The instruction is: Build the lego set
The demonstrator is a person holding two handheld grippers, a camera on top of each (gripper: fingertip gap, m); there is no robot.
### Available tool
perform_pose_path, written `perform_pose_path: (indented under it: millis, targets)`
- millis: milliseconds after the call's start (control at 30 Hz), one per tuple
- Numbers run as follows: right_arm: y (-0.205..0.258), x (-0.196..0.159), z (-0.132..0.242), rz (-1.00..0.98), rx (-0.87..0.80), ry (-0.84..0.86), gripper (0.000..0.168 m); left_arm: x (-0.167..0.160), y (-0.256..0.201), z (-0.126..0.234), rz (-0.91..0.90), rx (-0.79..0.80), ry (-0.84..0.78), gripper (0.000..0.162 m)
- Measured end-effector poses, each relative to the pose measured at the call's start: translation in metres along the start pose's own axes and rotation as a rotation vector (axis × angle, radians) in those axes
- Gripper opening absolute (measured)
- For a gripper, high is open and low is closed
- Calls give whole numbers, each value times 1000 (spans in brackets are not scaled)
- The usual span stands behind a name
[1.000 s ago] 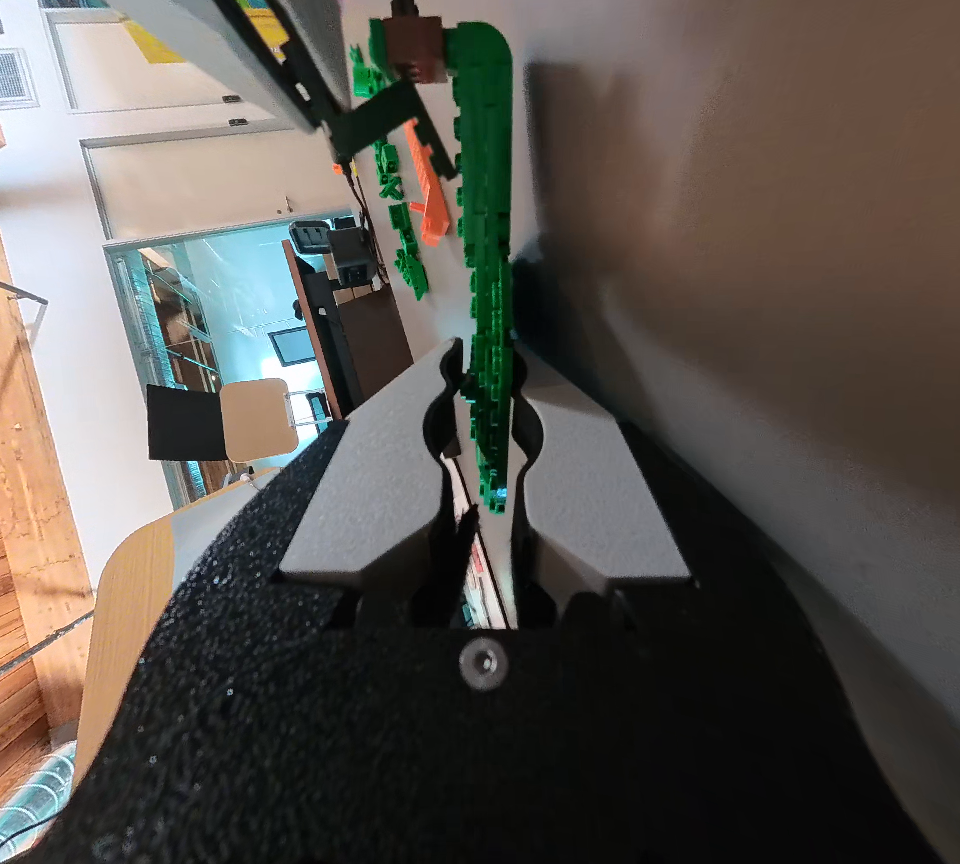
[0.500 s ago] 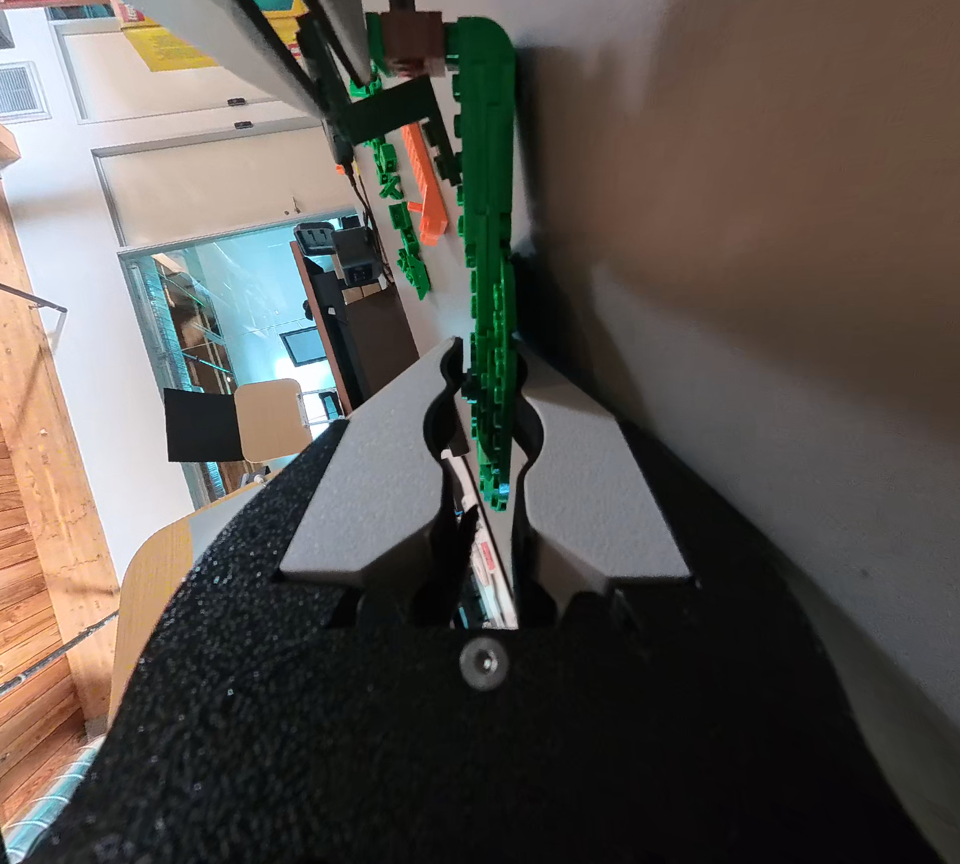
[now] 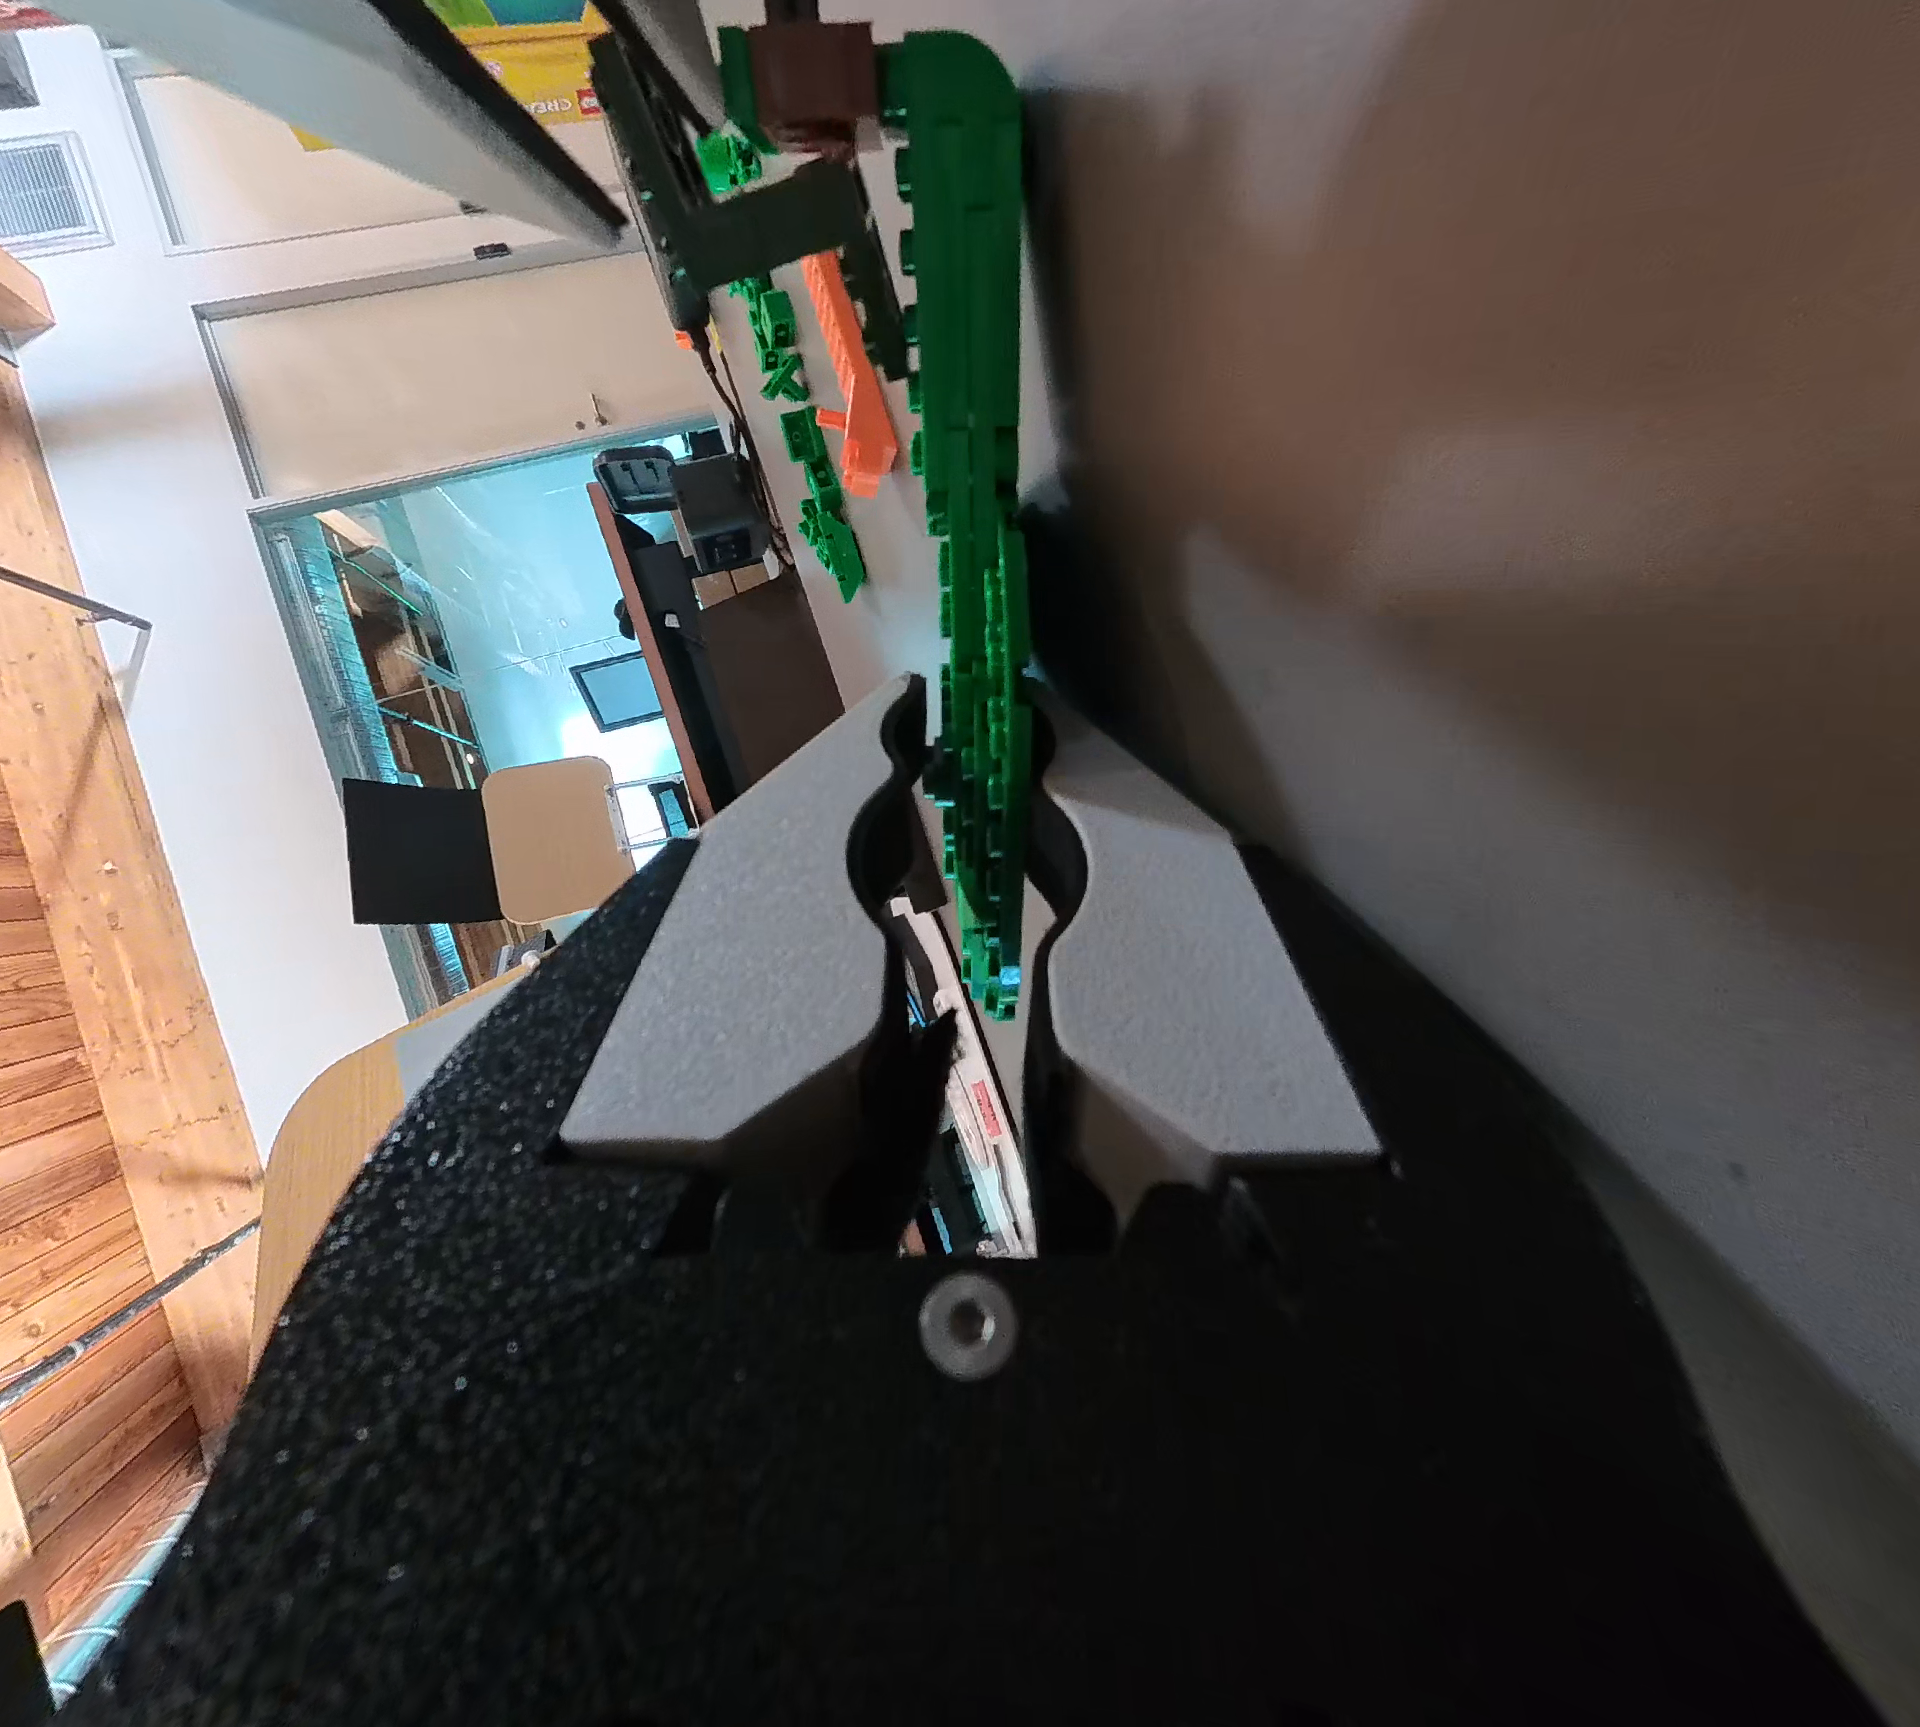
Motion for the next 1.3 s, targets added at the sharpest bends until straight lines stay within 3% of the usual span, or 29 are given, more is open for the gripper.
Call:
perform_pose_path:
  millis: [33,333,467,600,733,833,933,1167,1300]
  targets:
    - [0,1,0,7,0,2,10,0,0,0,-1,0,1,13]
    - [-2,-2,4,-103,-16,-36,13,0,0,-1,-5,4,10,13]
    - [-21,-26,11,-585,-31,-202,23,-5,-1,0,5,-3,20,13]
    - [-22,-74,-4,-1119,125,-412,31,-8,-1,1,20,-9,23,13]
    - [-16,-101,-23,-1476,351,-548,35,-7,-1,1,16,-11,20,13]
    - [-19,-107,-33,-1614,506,-555,38,-7,-1,1,12,-11,22,13]
    - [-27,-107,-40,-1525,553,-514,37,-7,-1,1,9,-12,23,13]
    - [-30,-107,-53,-992,613,-285,29,-7,-1,1,5,-15,25,13]
    - [-33,-104,-61,-967,590,-318,16,-7,-1,1,5,-17,24,12]
Point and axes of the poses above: each gripper's, where its closed fingertips meet, z back along the fingers, x out of its top, y = z × x across the jaws, the point moved 8 cm from there along z, back along the fingers, and after that the axes turned 6 degrees about x, right-handed, at the moved point
